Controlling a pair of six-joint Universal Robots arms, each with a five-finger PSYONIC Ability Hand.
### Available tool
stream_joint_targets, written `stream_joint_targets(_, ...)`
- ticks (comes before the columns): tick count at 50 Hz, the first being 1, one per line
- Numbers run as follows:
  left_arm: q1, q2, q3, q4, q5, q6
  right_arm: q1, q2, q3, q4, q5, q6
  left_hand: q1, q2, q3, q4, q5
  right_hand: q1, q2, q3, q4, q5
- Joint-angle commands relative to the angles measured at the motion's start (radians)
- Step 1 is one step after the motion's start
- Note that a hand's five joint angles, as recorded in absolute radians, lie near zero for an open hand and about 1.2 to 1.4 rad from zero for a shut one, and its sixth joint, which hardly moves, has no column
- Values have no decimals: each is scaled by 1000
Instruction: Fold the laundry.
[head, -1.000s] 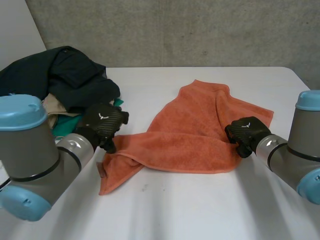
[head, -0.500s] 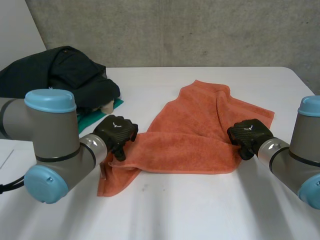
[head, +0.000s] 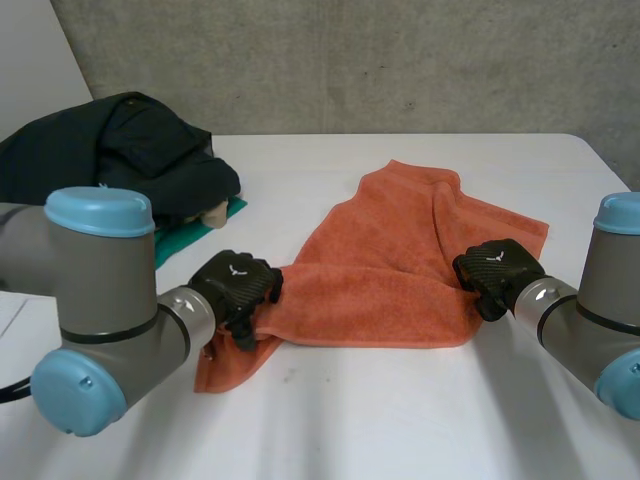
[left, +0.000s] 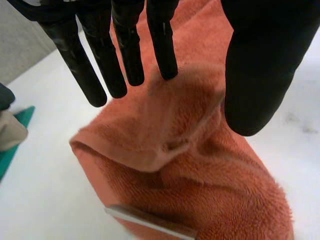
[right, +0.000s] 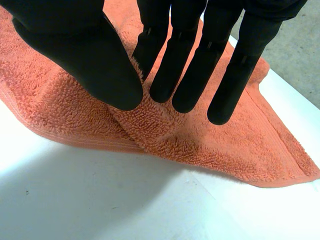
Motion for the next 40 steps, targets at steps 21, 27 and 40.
stream_joint_targets(21, 10, 264, 330, -212, 12, -44, -10, -280, -162, 63, 78, -138, 832, 834, 828, 841, 842, 285, 218, 204, 196, 221)
stream_joint_targets(27, 33, 250, 401, -340, 41, -41, -12, -371, -314, 251, 72, -156, 832, 834, 828, 841, 842, 285, 218, 204, 196, 221)
stream_joint_targets(40, 75, -90, 511, -52, 72, 8, -3, -52, -468, 314, 86, -155, 832, 834, 828, 841, 842, 285, 218, 204, 196, 221)
